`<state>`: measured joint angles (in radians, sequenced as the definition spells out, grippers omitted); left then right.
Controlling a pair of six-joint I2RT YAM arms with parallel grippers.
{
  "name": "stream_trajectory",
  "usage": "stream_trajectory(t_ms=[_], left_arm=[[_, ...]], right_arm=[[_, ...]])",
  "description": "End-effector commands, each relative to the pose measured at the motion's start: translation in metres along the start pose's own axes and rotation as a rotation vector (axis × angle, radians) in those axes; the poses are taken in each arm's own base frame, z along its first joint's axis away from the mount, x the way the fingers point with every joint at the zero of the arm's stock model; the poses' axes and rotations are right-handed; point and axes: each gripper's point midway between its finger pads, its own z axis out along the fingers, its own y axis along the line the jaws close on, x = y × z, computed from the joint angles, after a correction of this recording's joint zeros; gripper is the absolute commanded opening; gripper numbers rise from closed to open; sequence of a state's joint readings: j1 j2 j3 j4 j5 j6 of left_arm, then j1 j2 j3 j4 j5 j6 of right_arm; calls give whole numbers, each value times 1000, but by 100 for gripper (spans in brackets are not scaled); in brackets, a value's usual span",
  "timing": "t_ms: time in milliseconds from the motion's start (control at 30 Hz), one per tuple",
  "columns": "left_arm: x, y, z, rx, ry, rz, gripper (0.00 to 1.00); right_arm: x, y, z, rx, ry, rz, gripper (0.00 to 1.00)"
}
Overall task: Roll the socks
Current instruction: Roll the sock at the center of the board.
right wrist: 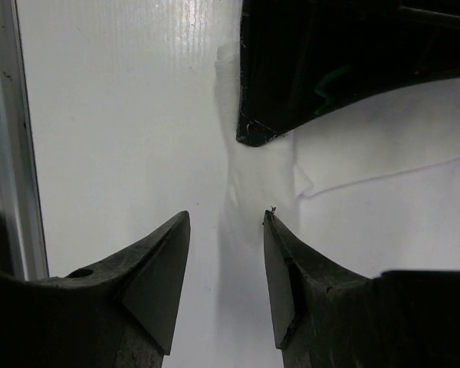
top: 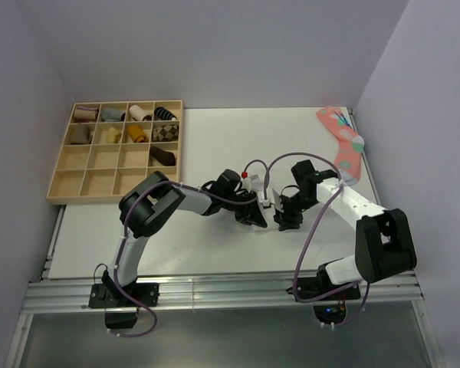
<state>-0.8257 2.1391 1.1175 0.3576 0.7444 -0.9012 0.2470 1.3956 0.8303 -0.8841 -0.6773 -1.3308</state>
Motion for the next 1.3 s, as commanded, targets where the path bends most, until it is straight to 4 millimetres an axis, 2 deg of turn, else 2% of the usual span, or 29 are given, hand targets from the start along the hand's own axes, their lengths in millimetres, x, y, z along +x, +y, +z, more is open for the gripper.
stream_trajectory(t_ms=[0, 767, 1100, 1267], left_arm=[[24, 40, 4, -106, 60, -125, 0], [21, 40, -3, -32, 49, -159, 0], [22, 34, -7, 18, 26, -125, 2], [14, 36, -12, -17, -48, -68, 12]], right_arm=[[-5, -12, 7, 45, 14, -103, 51], [4, -1, 47, -49, 167, -151, 47], [2, -6, 51, -111, 196, -87, 23], [0, 0, 50, -209, 217, -28, 18]])
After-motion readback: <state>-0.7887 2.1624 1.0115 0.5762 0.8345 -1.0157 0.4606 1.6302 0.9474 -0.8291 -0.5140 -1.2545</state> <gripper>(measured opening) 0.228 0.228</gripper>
